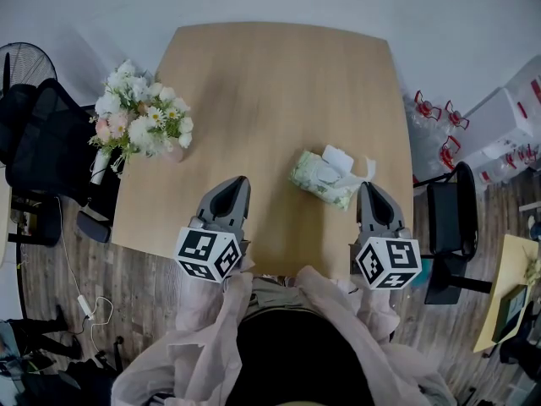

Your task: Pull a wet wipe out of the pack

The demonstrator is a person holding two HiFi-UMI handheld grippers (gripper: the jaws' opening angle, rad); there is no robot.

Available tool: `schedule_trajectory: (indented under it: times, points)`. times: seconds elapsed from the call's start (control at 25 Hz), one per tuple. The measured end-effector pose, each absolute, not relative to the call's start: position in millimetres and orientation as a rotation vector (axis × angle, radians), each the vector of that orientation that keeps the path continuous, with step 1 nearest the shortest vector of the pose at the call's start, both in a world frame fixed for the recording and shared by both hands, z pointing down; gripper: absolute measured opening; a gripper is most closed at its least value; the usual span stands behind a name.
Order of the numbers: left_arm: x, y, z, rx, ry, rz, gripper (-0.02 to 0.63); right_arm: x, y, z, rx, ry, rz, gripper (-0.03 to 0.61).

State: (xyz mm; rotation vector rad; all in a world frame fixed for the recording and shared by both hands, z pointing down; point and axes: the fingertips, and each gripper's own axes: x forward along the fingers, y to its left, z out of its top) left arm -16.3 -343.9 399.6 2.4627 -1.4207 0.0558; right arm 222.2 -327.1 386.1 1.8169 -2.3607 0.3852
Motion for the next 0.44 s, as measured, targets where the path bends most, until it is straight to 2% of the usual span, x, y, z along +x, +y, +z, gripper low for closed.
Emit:
schedule_trajectory:
  times: [0.44]
  points:
    - [-13.5, -345.1, 403.7, 2.46, -1.421, 0.073, 0.009, 223.8, -328.7, 386.3, 1.814, -2.363, 0.39, 0.014]
